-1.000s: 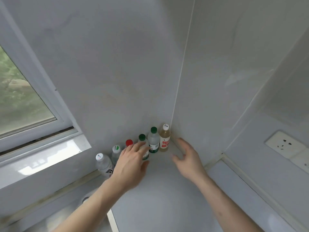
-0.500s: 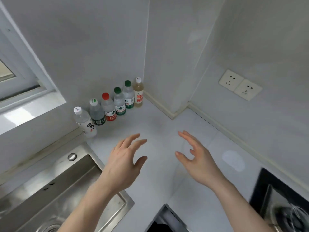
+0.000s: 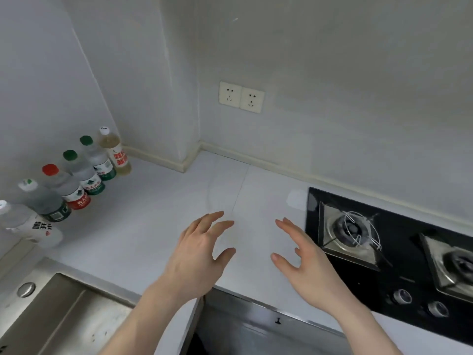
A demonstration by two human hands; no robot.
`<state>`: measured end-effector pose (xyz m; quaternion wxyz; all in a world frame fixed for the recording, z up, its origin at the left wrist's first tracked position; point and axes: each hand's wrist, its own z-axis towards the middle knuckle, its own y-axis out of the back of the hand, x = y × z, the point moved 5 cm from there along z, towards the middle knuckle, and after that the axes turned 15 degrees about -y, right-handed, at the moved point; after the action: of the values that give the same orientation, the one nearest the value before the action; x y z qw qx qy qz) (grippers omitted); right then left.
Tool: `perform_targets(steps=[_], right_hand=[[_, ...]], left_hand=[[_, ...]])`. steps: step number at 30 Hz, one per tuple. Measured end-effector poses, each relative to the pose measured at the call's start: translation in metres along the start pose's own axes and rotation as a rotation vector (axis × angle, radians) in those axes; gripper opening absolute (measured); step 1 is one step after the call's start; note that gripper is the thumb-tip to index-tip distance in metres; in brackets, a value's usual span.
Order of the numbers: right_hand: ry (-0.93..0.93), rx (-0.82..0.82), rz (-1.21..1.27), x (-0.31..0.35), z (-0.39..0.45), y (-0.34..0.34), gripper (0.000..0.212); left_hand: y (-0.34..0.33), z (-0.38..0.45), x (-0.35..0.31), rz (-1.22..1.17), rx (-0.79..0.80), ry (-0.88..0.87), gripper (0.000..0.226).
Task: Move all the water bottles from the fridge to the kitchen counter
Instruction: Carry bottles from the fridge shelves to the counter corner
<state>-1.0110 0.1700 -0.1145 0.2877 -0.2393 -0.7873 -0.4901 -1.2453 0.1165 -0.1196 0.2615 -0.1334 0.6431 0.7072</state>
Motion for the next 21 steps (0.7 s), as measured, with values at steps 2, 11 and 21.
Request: perform_targets(steps=[2,11,21], right_hand=[[-0.022,-0.048,0.044,-0.024,-0.02,0.017,0.067],[-0.167,-0.265,0.185,-0.161,-0.151,0.104,0.065],[-0.371,-0.611,0.326,-0.299,-0.31,0.172,0.066]], left_hand=[[-0.014,0.008,-0.028,-0.024,0.022,-0.051,0.055],[-0.103,0.013,-0.189,-0.079,0.172,-0.318,0.053],[-0.208,0.001,-0.391,-0.119,0.389,-0.698,0.056]])
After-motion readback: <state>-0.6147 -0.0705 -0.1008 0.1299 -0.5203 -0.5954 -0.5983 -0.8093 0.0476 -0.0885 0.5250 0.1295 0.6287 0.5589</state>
